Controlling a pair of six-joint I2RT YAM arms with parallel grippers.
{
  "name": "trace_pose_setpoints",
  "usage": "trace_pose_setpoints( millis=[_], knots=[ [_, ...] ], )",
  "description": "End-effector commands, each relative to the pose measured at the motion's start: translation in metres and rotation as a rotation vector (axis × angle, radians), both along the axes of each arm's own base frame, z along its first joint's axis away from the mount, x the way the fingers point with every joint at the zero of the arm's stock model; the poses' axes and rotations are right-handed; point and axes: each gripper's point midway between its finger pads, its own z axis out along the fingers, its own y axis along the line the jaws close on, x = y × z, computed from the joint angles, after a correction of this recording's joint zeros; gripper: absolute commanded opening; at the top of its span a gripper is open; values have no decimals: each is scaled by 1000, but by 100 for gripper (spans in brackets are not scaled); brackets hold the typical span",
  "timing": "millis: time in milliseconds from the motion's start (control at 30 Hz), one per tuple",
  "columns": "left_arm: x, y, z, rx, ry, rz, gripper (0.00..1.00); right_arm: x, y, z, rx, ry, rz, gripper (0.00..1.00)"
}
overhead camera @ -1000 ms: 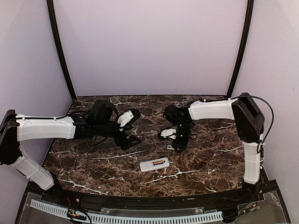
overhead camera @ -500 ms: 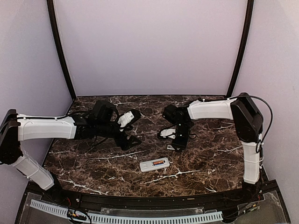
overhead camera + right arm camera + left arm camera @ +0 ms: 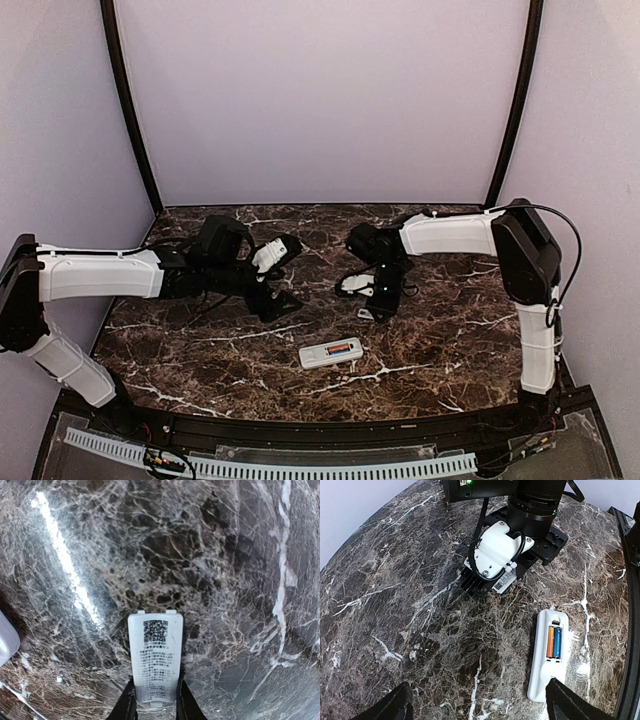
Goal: Load the batteries into the remote control
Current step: Pick up the battery cover at the center of the board.
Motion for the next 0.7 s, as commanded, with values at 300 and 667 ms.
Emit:
trace_pose_setpoints(
  millis=[300, 667],
  knots=[
    [-5, -1, 13, -32, -86, -57, 90, -10, 18, 16, 100, 34, -10, 16],
    [-25, 2, 66, 56, -722, -263, 83, -23, 44, 73, 279, 98, -127, 16]
  ],
)
